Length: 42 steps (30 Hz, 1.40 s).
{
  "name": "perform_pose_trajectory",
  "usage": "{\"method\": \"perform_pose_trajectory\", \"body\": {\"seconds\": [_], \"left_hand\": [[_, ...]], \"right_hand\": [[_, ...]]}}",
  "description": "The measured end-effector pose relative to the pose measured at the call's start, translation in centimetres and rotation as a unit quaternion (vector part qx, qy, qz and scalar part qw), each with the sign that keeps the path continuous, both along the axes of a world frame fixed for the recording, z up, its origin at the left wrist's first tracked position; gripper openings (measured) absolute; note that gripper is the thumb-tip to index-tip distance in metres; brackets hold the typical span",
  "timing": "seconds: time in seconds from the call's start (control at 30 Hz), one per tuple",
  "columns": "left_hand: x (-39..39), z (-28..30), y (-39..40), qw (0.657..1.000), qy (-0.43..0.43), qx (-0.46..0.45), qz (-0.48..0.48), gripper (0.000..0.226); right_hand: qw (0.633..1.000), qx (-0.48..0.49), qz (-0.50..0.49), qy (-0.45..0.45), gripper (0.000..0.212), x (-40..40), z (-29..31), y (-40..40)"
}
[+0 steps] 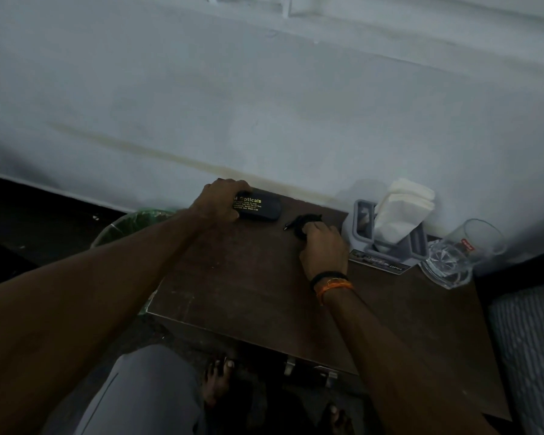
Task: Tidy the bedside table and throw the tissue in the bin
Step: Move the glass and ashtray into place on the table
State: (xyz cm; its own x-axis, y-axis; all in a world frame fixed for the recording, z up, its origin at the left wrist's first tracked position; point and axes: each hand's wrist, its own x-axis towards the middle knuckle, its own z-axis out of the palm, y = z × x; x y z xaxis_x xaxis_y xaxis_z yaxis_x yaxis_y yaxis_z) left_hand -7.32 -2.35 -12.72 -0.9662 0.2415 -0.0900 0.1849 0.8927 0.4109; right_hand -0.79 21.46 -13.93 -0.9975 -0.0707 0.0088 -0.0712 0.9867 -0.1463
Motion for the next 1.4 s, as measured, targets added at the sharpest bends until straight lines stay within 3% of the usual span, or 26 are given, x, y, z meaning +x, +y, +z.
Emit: {"method": "perform_pose_trajectory", "body": {"seconds": [0.4, 1.1, 1.23, 1.4], "left_hand": [[0.3, 0.6, 1.3, 1.0, 0.003, 0.019, -0.015, 0.072], [1.4, 0.6, 1.7, 0.999, -0.015, 0.045, 0.021, 0.066], [1.9, 0.8, 1.8, 0.999, -0.018, 0.035, 0.005, 0.076], [3.0, 0.1, 2.0, 0.999, 0.039, -0.004, 0.0, 0.093]], "right_hand": [[0.999, -0.015, -0.028, 0.023, 0.026, -0.2, -0.3, 0.2], [0.999, -0.021, -0.015, 0.019, 0.028, 0.0, -0.2, 0.5], [0.998, -0.052, -0.02, 0.029, 0.036, 0.4, 0.3, 0.3], [0.994, -0.091, -0.021, 0.055, 0.036, 1.6, 1.3, 0.1]]}}
